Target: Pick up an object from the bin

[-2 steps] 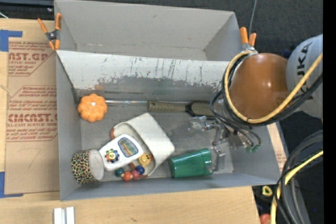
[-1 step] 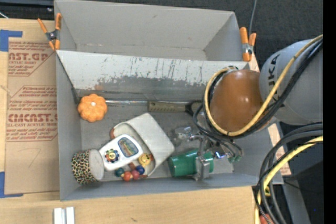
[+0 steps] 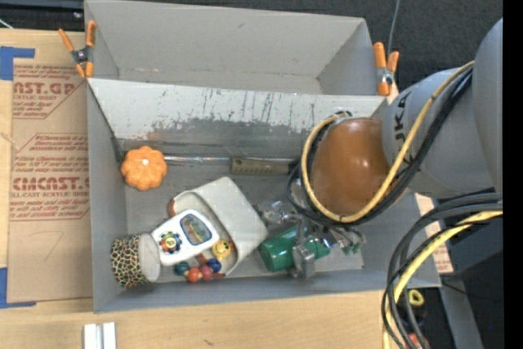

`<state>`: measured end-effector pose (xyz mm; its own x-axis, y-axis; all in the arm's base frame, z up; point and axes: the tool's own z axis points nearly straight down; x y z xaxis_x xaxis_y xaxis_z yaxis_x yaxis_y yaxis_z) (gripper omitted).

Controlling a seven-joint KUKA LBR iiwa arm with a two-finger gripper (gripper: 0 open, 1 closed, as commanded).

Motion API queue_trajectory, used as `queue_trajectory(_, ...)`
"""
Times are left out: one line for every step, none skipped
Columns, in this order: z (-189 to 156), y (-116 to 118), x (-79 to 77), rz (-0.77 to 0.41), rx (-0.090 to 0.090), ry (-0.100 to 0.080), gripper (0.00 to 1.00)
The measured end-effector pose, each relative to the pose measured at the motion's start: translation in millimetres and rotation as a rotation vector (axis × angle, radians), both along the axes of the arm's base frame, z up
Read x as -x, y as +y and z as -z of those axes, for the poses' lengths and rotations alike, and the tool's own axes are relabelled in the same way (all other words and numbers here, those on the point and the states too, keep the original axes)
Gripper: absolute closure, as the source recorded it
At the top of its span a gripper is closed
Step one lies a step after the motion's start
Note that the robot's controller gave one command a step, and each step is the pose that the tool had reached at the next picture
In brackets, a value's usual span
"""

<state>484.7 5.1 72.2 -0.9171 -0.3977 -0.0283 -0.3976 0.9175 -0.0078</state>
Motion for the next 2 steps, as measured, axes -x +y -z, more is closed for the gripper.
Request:
queue_trajectory(2.4, -12.7, 5.2, -0.016, -0.001, 0.02, 1.0)
queue_trajectory(2.3, -12.7, 5.2, -0.016, -0.001, 0.02, 1.0)
